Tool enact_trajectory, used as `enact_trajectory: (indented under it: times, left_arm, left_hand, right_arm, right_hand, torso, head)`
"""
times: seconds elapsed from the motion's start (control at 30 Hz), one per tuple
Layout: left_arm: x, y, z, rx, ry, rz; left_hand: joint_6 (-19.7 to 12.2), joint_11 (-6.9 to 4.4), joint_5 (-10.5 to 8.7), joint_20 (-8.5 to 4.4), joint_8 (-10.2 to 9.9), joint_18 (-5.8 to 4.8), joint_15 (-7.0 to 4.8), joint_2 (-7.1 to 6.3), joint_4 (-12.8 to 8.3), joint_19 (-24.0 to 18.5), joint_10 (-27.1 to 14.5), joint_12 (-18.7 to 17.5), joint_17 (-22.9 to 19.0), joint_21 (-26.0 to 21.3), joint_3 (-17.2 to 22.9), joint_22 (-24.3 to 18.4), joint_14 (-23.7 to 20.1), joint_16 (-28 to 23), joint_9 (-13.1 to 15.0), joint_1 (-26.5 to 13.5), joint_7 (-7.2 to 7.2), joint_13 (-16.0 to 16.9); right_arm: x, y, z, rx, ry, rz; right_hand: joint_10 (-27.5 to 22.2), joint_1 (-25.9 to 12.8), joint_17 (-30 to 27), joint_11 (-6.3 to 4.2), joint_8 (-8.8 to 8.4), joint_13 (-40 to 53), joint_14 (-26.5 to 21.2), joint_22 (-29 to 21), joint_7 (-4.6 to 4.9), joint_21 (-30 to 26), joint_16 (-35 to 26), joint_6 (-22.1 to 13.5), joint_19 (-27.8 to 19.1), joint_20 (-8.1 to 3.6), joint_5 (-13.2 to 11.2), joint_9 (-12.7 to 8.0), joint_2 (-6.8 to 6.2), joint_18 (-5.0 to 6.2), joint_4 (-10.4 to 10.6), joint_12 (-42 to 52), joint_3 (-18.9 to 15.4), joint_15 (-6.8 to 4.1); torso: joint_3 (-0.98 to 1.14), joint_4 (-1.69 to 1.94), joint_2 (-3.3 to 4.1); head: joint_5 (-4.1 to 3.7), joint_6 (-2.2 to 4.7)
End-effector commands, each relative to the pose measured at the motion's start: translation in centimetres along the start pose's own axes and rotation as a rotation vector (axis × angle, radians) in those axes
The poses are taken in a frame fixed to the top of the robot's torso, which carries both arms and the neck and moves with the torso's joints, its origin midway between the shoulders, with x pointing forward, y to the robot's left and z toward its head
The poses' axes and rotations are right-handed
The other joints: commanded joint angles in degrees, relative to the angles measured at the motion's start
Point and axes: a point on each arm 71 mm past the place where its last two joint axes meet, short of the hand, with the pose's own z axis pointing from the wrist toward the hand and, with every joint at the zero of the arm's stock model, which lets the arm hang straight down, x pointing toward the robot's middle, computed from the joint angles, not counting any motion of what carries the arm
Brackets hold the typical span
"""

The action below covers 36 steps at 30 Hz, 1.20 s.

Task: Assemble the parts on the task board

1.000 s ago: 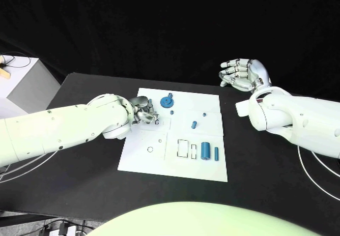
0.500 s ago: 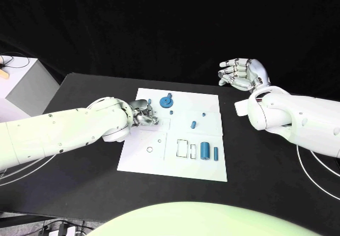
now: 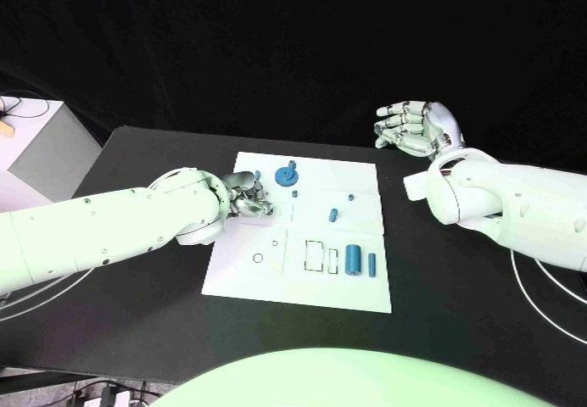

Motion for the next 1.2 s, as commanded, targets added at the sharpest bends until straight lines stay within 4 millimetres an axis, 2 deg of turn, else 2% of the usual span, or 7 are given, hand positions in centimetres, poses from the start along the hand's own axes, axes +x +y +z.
enact_trajectory:
  times: [0.03, 1.2]
  left_arm:
    - [0.10, -0.36, 0.05, 0.030, 0.005, 0.024]
    - [0.31, -0.03, 0.42, 0.020, 0.057, 0.079]
  left_hand:
    - [0.57, 0.00, -0.02, -0.07, -0.31, -0.76, -0.35, 0.11, -13.26, 0.23, 0.39, -0.07, 5.05, 0.19, 12.77, -0.08, 2.77, 0.22, -0.04, 0.60, -0.02, -0.09]
    - [0.48, 0.24, -0.26, 0.07, -1.12, -0.69, -0.14, 0.58, -12.77, -0.18, -0.11, -0.58, 4.63, -0.11, 11.61, -0.58, 2.57, 0.00, -0.66, 1.82, 0.24, -0.61]
  right_arm:
    - [0.25, 0.17, -0.02, -0.012, 0.025, 0.012]
    - [-0.03, 0.09, -0.18, -0.008, 0.027, 0.013]
  right_hand:
    - [0.13, -0.54, -0.06, 0.21, 0.00, -0.09, 0.05, -0.08, 2.22, -0.32, -0.35, -0.37, -0.08, 0.21, 0.37, -0.08, -0.18, 0.39, -0.28, -0.28, -0.05, 0.32]
    - [0.13, -0.57, -0.25, 0.26, 0.01, -0.16, 0.04, -0.45, 2.27, -0.57, -0.67, -0.40, -0.07, 0.27, 0.74, -0.12, -0.04, 0.41, -0.32, -0.36, 0.00, 0.36]
  torso:
    - [0.01, 0.01, -0.01]
    - [-0.03, 0.08, -0.04]
  head:
    - [-0.05, 0.00]
    - [-0.04, 0.00]
